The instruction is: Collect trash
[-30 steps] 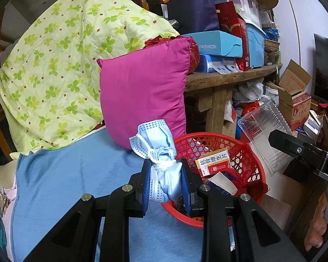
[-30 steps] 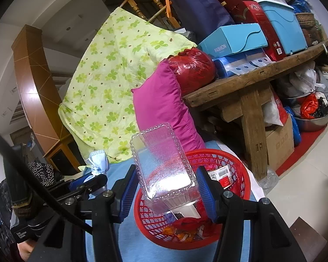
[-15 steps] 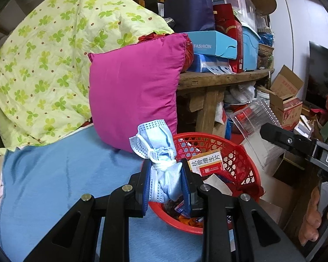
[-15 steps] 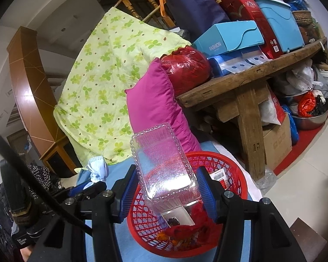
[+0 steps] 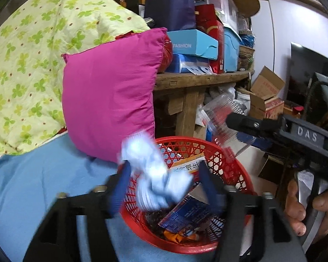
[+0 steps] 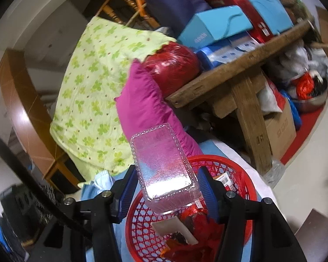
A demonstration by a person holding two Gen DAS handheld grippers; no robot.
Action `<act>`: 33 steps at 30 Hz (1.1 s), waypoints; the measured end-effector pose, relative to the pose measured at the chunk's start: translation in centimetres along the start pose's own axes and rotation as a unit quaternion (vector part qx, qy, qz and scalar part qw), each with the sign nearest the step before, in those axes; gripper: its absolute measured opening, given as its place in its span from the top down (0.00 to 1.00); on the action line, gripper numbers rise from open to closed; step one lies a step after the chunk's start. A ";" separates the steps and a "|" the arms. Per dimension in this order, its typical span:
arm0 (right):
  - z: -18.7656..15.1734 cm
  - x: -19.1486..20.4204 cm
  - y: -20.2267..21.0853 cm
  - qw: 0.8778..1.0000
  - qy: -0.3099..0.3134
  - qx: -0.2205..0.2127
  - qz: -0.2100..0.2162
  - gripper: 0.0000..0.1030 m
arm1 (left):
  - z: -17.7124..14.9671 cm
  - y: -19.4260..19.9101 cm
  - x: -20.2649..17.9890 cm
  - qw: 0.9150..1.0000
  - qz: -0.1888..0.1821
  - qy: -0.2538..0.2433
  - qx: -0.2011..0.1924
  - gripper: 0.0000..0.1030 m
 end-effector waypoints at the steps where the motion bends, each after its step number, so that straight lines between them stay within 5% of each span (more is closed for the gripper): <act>1: 0.0 -0.4 -0.4 1.000 -0.008 0.002 0.004 0.34 | 0.0 0.0 0.0 1.000 0.000 -0.004 0.000 0.34; 8: -0.4 -1.4 -1.0 0.999 -0.045 0.005 0.013 0.27 | -0.7 1.3 1.1 1.000 0.022 -0.010 0.014 0.32; 15: -0.7 2.2 1.9 1.000 0.021 -0.016 0.007 0.27 | -0.8 6.0 2.7 0.997 0.080 0.007 -0.002 0.19; 25: -1.6 8.3 7.6 0.996 0.087 -0.026 0.006 0.27 | -0.2 13.6 2.8 0.982 0.187 -0.010 -0.027 0.08; 33: -2.9 12.0 11.9 0.990 0.143 -0.012 -0.012 0.26 | -0.2 17.5 2.8 0.973 0.231 0.005 -0.020 0.06</act>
Point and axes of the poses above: each gripper's, at about its wrist camera, not at the fingertips, and y roughly against the way its jaws point, x to its left, z to its top, the point moved 3 cm from there along -y, roughly the way its jaws point, and after that the axes turned 1 degree about -y, right-handed, at the moved point
